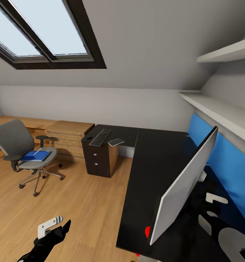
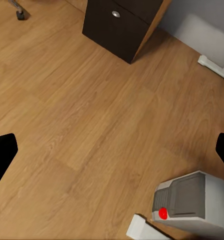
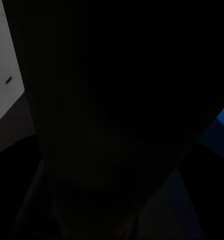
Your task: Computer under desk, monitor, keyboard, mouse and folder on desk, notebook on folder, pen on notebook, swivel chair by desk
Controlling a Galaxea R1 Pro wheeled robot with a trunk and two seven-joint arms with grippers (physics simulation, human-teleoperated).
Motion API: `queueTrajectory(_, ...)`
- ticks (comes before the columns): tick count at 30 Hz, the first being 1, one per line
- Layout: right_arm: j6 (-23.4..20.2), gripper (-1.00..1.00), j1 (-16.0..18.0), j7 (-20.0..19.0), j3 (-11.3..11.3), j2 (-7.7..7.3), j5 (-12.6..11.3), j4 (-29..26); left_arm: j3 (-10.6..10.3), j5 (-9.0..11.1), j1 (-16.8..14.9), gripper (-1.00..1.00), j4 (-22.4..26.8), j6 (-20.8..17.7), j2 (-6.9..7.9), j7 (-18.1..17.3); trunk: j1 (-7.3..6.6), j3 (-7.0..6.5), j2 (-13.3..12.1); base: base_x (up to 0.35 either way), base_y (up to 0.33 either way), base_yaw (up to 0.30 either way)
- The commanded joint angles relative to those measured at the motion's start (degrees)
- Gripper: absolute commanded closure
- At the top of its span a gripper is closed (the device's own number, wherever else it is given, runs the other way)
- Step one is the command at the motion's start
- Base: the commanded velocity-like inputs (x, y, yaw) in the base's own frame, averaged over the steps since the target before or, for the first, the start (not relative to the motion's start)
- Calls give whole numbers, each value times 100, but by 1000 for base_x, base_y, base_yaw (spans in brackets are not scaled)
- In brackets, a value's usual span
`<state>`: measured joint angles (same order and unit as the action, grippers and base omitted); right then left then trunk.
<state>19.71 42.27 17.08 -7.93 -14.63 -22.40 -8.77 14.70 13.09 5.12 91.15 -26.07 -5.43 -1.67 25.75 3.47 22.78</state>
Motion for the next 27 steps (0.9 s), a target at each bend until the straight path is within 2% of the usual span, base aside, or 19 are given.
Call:
queueTrajectory(1, 7, 100, 9, 15, -74, 1, 17, -8, 14, 36, -2, -100, 8, -33, -4, -18, 3, 10, 14, 0, 0, -48)
queueTrajectory(27, 17, 100, 9, 15, -75, 4, 20, -20, 7, 18, -2, -100, -1, -12, -11, -18, 3, 9, 14, 0, 0, -3)
